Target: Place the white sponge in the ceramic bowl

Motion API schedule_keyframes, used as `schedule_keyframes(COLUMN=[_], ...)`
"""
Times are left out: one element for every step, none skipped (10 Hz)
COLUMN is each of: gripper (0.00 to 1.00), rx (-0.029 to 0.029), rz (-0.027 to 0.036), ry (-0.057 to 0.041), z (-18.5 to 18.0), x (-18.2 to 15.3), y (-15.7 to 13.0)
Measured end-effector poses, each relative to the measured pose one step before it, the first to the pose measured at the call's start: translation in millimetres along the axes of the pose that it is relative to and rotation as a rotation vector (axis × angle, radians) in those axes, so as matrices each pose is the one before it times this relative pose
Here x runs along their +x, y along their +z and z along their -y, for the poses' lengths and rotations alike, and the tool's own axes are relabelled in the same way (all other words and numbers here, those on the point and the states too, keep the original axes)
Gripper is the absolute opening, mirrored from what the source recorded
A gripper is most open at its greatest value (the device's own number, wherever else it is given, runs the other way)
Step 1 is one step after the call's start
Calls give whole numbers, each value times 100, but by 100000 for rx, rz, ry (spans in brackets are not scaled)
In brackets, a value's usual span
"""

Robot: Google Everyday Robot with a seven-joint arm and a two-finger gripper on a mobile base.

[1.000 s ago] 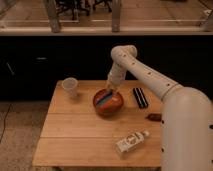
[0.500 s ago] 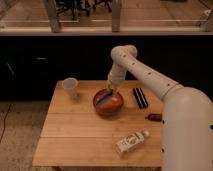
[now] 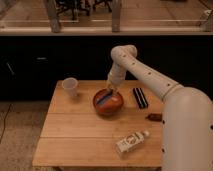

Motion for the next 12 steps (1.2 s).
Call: schedule_keyframes(gripper=[33, 33, 33, 36, 39, 39, 39, 41, 47, 51, 52, 47], rx=[-10, 2, -20, 41, -24, 17, 11, -21, 14, 1, 28, -20], rz=[-75, -79, -128, -53, -39, -95, -35, -24, -97, -71, -58, -169], ry=[-56, 22, -18, -19, 7, -21, -23, -21, 6, 67, -83, -76], z=[20, -20, -1, 19, -24, -3, 7, 3, 7, -24, 14, 7], x=[-6, 23, 18, 8, 11, 14, 6, 3, 28, 39, 22, 18], y=[-19, -2, -24, -20, 8, -9, -12, 0, -23, -12, -13, -63])
